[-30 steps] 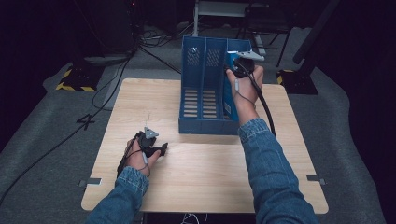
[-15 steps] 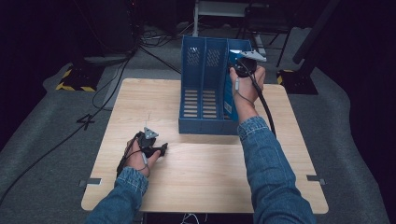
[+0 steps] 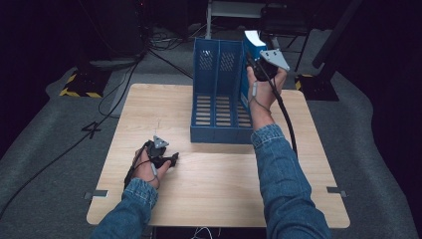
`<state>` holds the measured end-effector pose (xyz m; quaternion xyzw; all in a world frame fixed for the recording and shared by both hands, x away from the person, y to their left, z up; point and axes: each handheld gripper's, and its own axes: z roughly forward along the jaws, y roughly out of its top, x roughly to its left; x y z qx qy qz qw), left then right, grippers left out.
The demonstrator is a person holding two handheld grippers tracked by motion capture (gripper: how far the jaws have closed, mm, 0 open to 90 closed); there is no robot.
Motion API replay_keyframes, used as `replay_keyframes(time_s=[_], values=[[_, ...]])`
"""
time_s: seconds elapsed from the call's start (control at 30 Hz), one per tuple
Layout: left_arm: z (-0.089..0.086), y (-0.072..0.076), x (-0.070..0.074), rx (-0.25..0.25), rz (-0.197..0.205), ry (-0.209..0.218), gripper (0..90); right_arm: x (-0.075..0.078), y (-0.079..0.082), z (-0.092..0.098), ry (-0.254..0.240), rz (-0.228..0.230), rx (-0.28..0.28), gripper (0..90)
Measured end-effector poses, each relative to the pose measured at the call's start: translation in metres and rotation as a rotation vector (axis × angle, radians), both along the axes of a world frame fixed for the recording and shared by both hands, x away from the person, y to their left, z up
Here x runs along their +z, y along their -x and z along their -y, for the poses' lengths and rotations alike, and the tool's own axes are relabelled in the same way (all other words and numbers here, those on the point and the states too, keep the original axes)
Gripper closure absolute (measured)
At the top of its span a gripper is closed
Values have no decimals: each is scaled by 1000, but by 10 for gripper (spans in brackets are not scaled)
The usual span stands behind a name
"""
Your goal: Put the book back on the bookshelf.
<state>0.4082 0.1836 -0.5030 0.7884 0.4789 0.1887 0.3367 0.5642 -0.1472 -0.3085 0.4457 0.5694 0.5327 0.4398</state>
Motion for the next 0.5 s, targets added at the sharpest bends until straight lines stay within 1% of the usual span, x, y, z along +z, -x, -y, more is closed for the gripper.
replay_keyframes(time_s=[0.03,0.07,0.1,0.17,0.2,0.23,0.27,0.3,0.4,0.5], values=[[0,0,0,1,4,0,353,-7,0,-1,8,1,6,609],[0,0,0,1,4,-1,353,-16,1,-3,19,11,10,607],[0,0,0,1,5,0,353,-23,2,-5,33,6,11,605],[0,0,0,2,4,0,353,-36,1,-4,24,-39,11,601],[0,0,0,2,4,-1,353,-44,0,-3,29,-85,13,601],[1,0,0,4,4,1,353,-53,0,-2,43,-117,12,601],[1,0,0,5,4,0,353,-60,1,-1,27,-114,14,599],[1,0,0,6,4,1,353,-64,3,-1,21,-102,14,599],[1,-1,0,8,6,1,354,-67,9,-3,46,-107,1,594],[1,-1,0,6,8,-1,355,-68,13,-4,40,-113,-1,591]])
